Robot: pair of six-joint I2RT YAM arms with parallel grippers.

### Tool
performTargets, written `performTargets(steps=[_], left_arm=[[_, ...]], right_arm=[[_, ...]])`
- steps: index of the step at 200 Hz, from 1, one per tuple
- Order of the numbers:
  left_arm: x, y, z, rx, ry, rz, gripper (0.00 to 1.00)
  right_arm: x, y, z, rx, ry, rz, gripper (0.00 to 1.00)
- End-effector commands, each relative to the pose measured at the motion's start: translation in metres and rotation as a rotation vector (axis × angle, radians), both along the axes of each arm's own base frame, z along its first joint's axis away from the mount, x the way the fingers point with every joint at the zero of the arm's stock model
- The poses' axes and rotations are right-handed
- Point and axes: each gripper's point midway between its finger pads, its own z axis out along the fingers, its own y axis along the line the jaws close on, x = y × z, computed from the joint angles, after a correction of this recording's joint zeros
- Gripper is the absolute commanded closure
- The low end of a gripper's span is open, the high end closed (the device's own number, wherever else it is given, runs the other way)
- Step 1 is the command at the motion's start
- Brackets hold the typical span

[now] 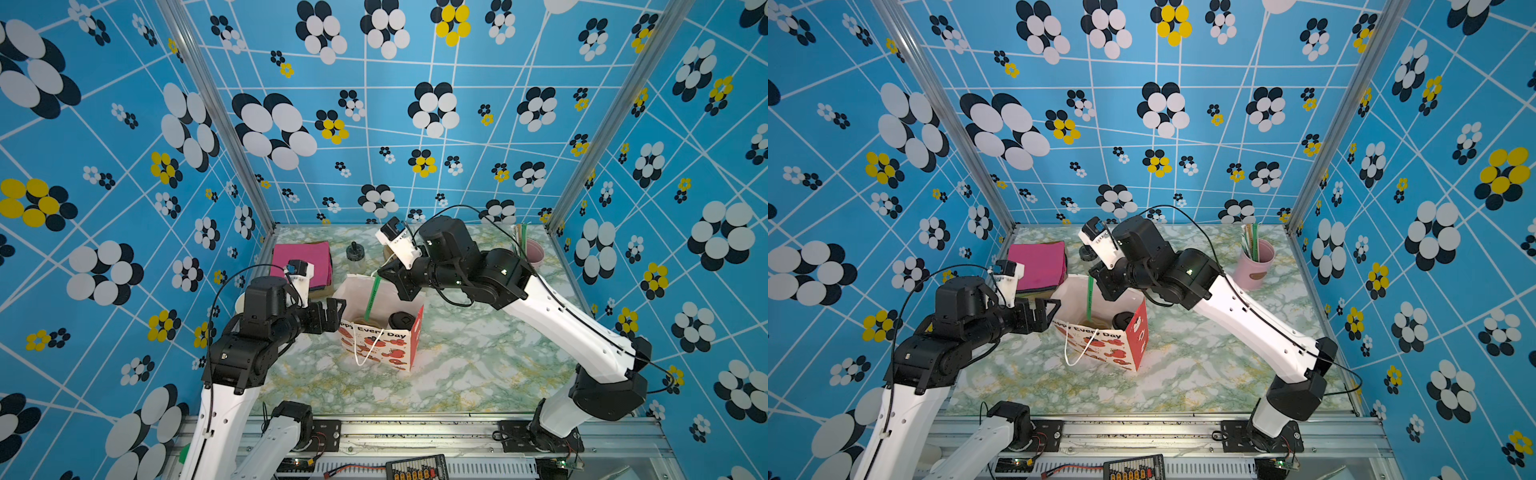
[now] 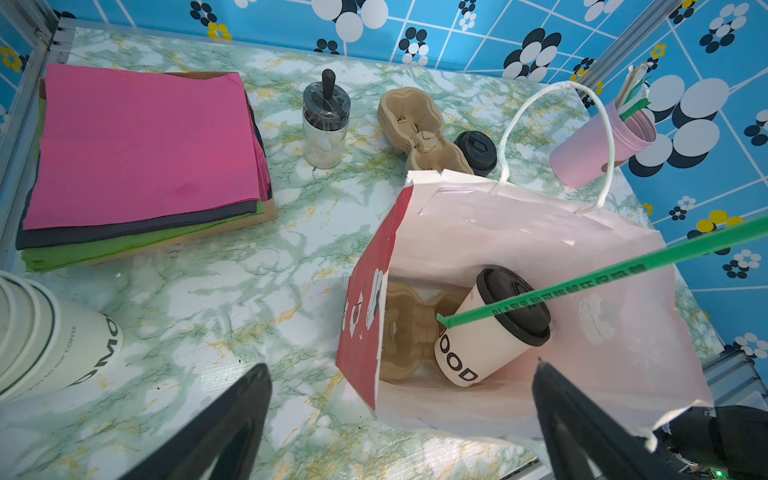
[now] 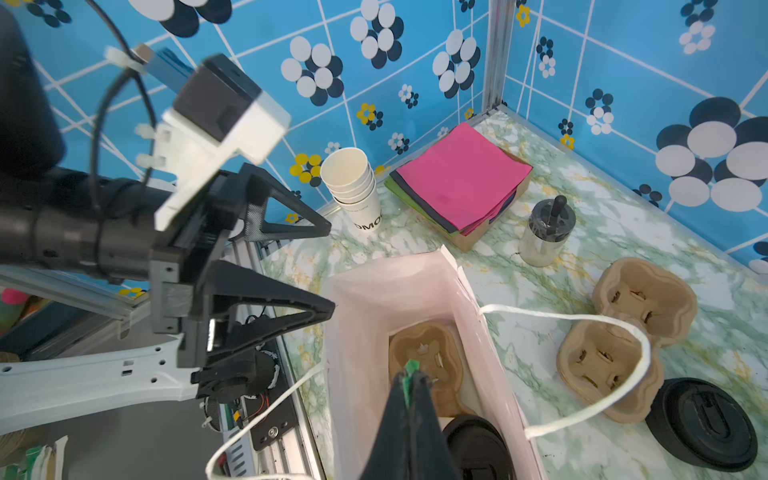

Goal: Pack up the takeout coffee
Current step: 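Lower the green straw into the bag beside the coffee cup with the right gripper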

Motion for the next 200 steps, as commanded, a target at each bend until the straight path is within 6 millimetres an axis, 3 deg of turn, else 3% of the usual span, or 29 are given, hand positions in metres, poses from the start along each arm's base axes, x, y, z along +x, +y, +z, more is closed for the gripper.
performTargets(steps=[1,63,106,126,146,165,200], left_arm=[[0.003,0.004,-0.002,-0.001,-0.010,0.021,0.01],[0.006,0.002,-0.004,-0.009,-0.006,0.017,0.01],[0.009,0.000,-0.006,-0.017,0.000,0.015,0.01],[0.010,0.000,-0.007,-0.021,0.004,0.014,0.01],[0.010,0.000,-0.009,-0.021,0.009,0.015,0.01],[0.010,0.000,-0.011,-0.021,0.013,0.014,0.01],[0.010,-0.001,-0.011,-0.022,0.013,0.014,0.01]], right_arm=[[0.007,0.008,-0.027,-0.049,0.004,-0.007,1.00],[0.017,0.024,-0.095,-0.161,0.089,-0.017,1.00],[0.017,0.027,-0.129,-0.223,0.131,-0.020,1.00],[0.017,0.027,-0.141,-0.253,0.144,-0.025,0.93],[0.014,0.027,-0.137,-0.259,0.152,-0.017,0.80],[0.013,0.026,-0.117,-0.228,0.136,-0.015,0.60],[0.006,0.018,-0.078,-0.160,0.110,-0.020,0.33]])
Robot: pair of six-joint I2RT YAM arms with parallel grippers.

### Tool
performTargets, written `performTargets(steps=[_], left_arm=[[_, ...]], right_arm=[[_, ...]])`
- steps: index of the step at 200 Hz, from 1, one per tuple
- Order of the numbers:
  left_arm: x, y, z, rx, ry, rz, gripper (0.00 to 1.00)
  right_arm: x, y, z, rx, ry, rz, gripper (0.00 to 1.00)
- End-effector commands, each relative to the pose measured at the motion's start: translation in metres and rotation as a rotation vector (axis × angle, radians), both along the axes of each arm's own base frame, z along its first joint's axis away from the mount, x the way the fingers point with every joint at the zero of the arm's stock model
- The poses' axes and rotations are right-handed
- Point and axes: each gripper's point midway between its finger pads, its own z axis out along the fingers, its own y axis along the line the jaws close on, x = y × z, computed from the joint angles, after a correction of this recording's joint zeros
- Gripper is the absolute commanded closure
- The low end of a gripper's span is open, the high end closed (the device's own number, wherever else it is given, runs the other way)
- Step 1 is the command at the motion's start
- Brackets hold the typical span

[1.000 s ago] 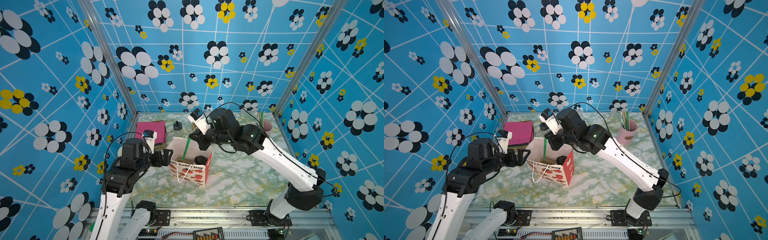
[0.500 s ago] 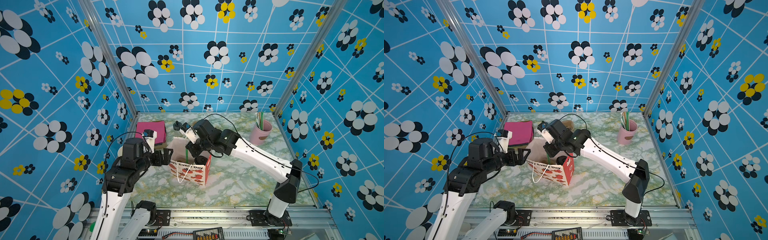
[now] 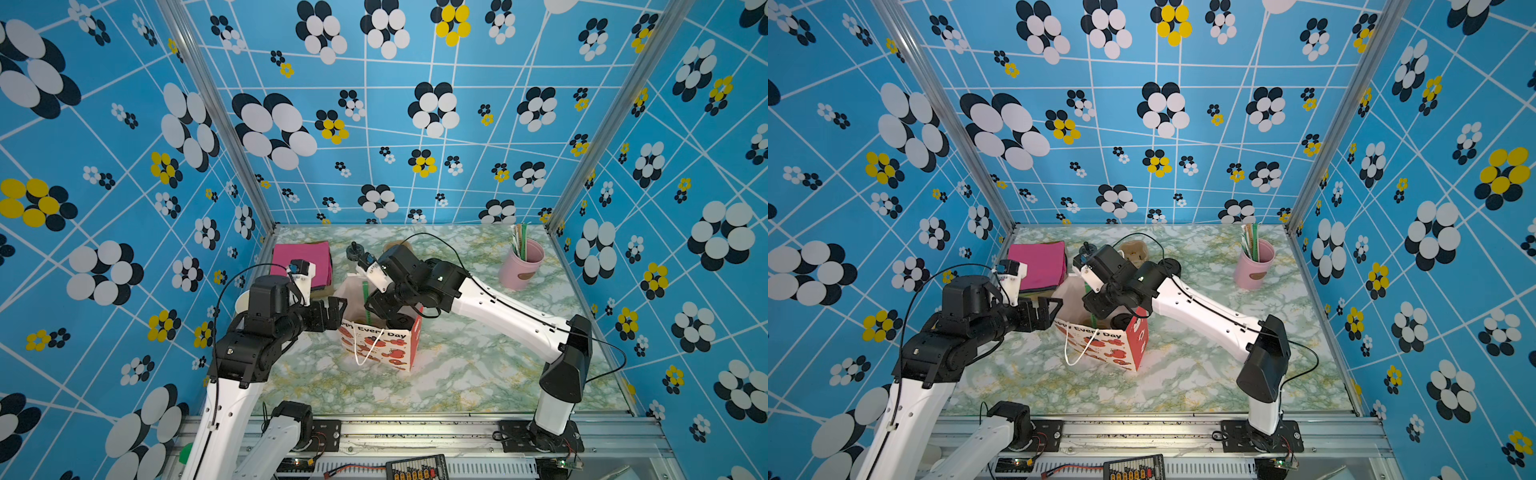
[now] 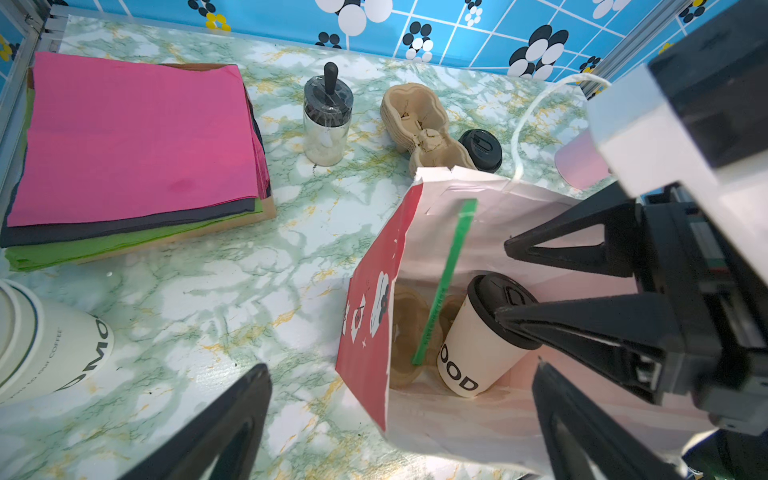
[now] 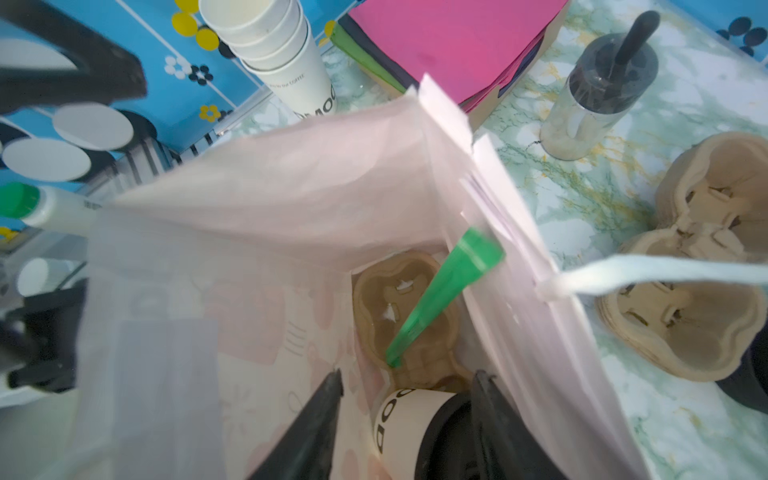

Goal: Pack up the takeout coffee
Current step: 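Lower the green straw into the bag beside the coffee cup with the right gripper, then release the straw and withdraw the right gripper while the left releases the bag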

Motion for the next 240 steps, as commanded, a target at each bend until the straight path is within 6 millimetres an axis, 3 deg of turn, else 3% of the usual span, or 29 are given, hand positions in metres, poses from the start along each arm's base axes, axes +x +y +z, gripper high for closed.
performTargets(steps=[1,43,70,101,127,153,179,189,192,204,210,240], left_arm=[[0.002,0.000,-0.001,-0.014,0.000,0.005,0.01],[0.002,-0.001,-0.001,-0.016,0.003,0.003,0.01],[0.002,-0.002,-0.002,-0.020,0.007,-0.006,0.01],[0.003,-0.004,-0.004,-0.024,0.011,-0.016,0.00],[0.003,-0.007,0.001,-0.038,-0.001,-0.031,0.03],[-0.002,-0.012,0.028,-0.047,-0.065,-0.072,0.05],[-0.013,-0.018,0.063,-0.053,-0.134,-0.118,0.08],[-0.016,-0.024,0.073,-0.056,-0.147,-0.148,0.08],[-0.018,-0.026,0.075,-0.057,-0.149,-0.160,0.09],[-0.022,-0.036,0.078,-0.054,-0.141,-0.206,0.09],[-0.024,-0.042,0.078,-0.049,-0.130,-0.231,0.10],[-0.034,-0.081,0.068,0.015,-0.067,-0.376,0.11]], right_arm=[[-0.009,-0.009,0.046,0.072,-0.031,-0.008,0.32],[-0.017,-0.041,0.103,0.162,-0.109,-0.074,0.20],[-0.012,-0.083,0.119,0.147,-0.162,-0.229,0.15],[-0.008,-0.138,0.102,0.014,-0.148,-0.466,0.15],[-0.012,-0.151,0.084,-0.021,-0.110,-0.519,0.15],[-0.011,-0.156,0.072,-0.043,-0.104,-0.545,0.15],[-0.003,-0.177,0.063,-0.051,-0.117,-0.600,0.11],[0.002,-0.188,0.063,-0.037,-0.131,-0.632,0.06],[0.002,-0.193,0.053,-0.061,-0.129,-0.637,0.06],[0.008,-0.209,0.045,-0.066,-0.141,-0.673,0.05],[0.010,-0.217,0.042,-0.064,-0.144,-0.690,0.01],[0.015,-0.252,0.025,-0.078,-0.152,-0.764,0.01]])
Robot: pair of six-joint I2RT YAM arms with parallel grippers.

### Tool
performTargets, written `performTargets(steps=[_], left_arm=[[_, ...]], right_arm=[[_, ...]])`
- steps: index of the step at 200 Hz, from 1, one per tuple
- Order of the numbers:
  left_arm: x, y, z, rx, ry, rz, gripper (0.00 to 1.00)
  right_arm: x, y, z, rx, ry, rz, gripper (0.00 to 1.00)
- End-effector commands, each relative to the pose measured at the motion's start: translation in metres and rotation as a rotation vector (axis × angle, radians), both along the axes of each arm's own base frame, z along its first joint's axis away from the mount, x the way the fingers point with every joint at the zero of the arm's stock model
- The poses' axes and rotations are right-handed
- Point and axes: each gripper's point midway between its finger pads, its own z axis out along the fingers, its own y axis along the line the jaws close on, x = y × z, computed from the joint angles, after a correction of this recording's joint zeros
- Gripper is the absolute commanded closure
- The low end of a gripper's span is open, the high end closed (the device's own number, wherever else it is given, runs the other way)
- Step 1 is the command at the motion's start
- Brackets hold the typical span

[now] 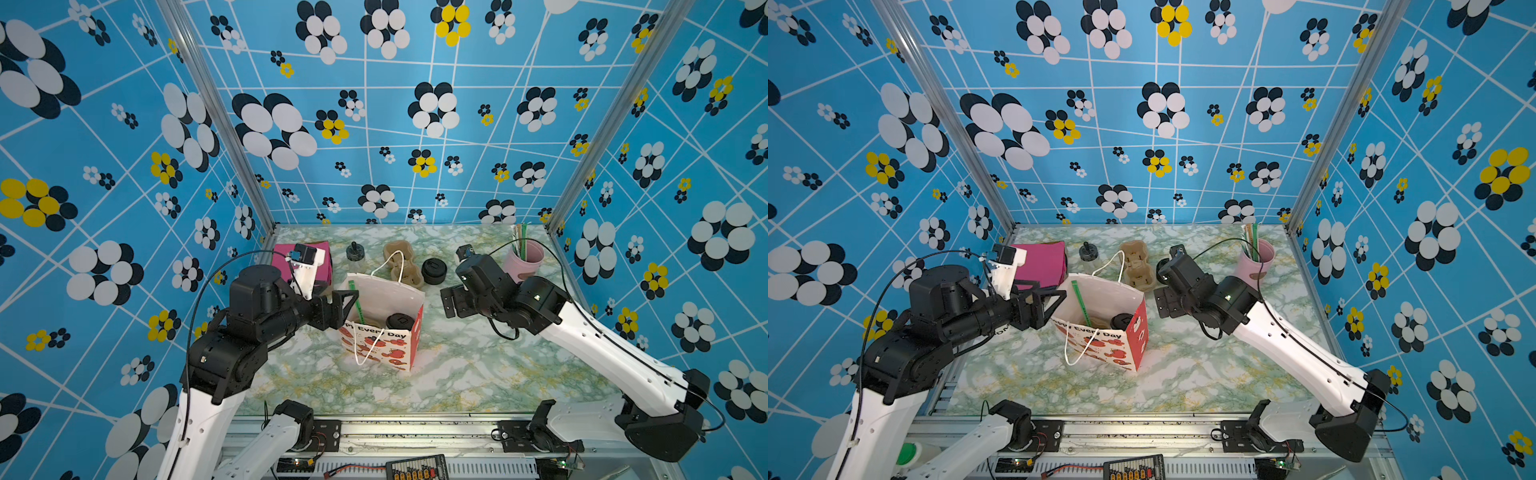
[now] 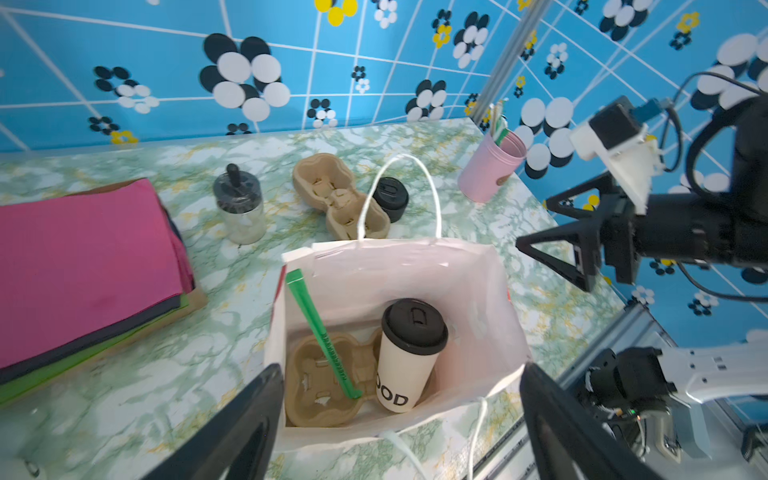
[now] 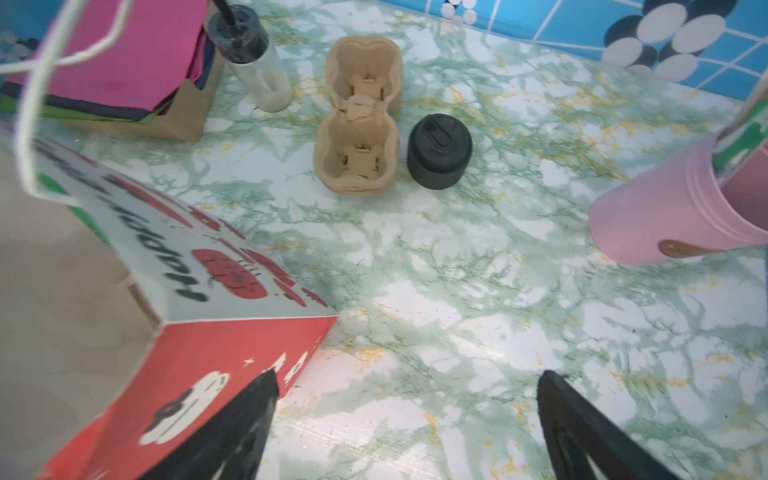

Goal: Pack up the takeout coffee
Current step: 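Release the straw and withdraw the right gripper while the left releases the bag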

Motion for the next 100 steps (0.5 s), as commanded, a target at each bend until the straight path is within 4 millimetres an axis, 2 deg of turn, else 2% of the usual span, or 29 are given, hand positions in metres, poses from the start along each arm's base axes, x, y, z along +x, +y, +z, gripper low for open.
performTargets(steps=[1,39,69,100], left_arm=[[-0.004,-0.022,-0.019,0.090,0.077,-0.080,0.11],[-0.013,-0.073,-0.031,0.177,0.147,-0.226,0.13],[-0.025,-0.118,-0.049,0.245,0.208,-0.363,0.13],[-0.023,-0.140,-0.060,0.276,0.236,-0.394,0.19]], right_arm=[[0.008,-0.021,0.006,0.024,-0.066,-0.060,0.01],[0.014,-0.051,-0.008,0.036,-0.088,-0.149,0.01],[0.017,-0.062,-0.013,0.066,-0.104,-0.201,0.01],[0.017,-0.068,-0.018,0.086,-0.113,-0.224,0.01]])
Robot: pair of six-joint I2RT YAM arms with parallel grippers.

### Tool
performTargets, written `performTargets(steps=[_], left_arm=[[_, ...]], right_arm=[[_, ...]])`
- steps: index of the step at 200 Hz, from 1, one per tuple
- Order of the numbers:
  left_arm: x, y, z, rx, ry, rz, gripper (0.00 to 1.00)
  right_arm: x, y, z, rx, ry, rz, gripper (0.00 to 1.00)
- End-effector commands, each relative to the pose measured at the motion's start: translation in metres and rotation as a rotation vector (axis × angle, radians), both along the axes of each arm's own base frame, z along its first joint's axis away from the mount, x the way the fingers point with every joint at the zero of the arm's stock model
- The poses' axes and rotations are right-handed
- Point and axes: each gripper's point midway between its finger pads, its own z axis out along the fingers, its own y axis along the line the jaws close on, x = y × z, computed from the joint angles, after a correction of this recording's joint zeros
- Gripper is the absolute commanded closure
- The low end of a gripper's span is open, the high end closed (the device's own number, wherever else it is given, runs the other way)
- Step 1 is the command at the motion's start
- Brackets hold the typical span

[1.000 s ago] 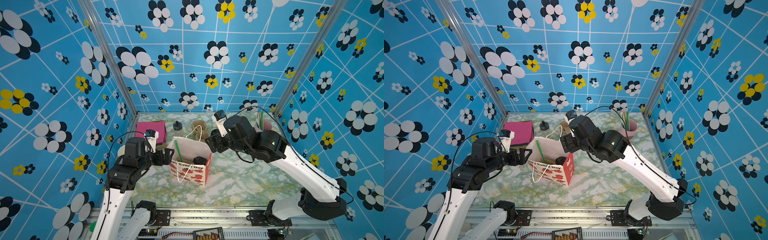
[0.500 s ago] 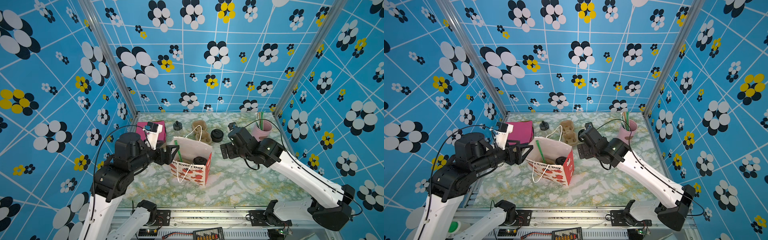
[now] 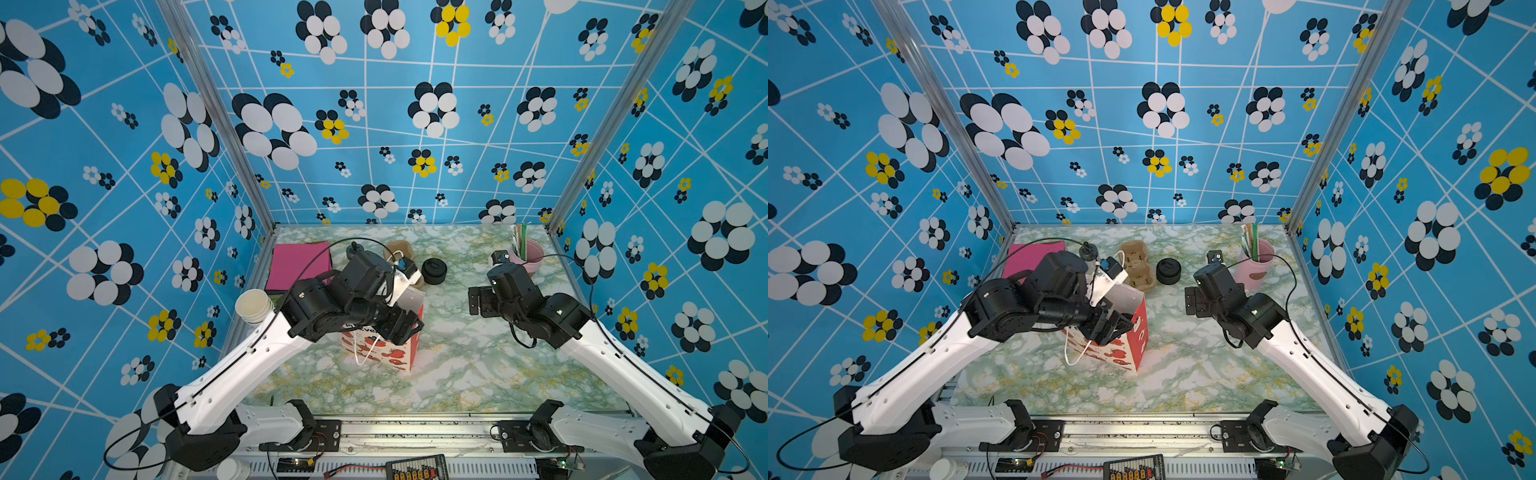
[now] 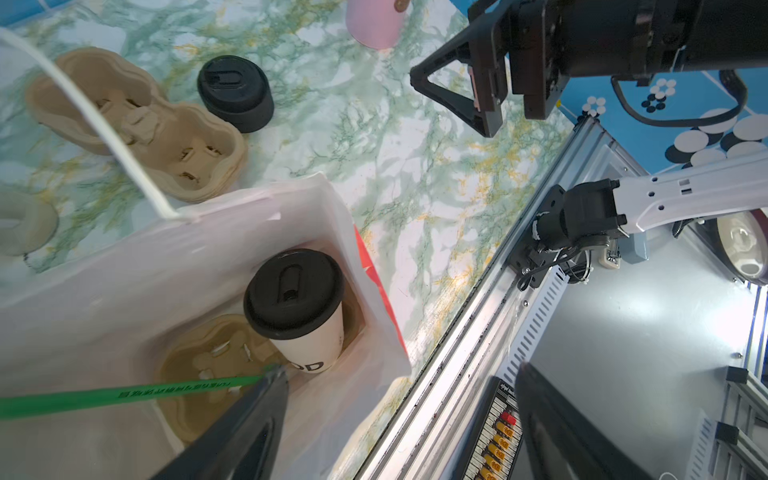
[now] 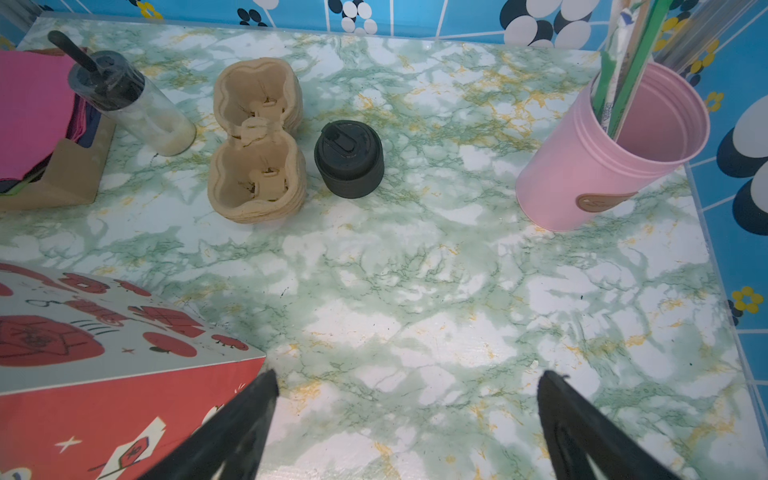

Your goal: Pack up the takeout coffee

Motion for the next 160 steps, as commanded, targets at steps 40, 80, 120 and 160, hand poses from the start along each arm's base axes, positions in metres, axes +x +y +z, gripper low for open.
performTargets(steps=[40,80,120,160], left_arm=[[0.011,-0.014,-0.012,0.053,0.013,0.017,0.33],[0.016,-0.015,-0.034,0.147,0.027,0.033,0.46],[0.021,-0.014,-0.047,0.208,0.023,0.050,0.65],[0.026,-0.017,-0.044,0.209,0.009,0.073,0.83]], right_arm=[[0.001,-0.011,0.001,0.019,-0.043,-0.044,0.01],[-0.002,-0.012,-0.007,0.022,-0.035,-0.037,0.01],[-0.001,-0.011,-0.011,0.018,-0.028,-0.028,0.01],[0.000,-0.011,-0.015,0.009,-0.026,-0.025,0.01]])
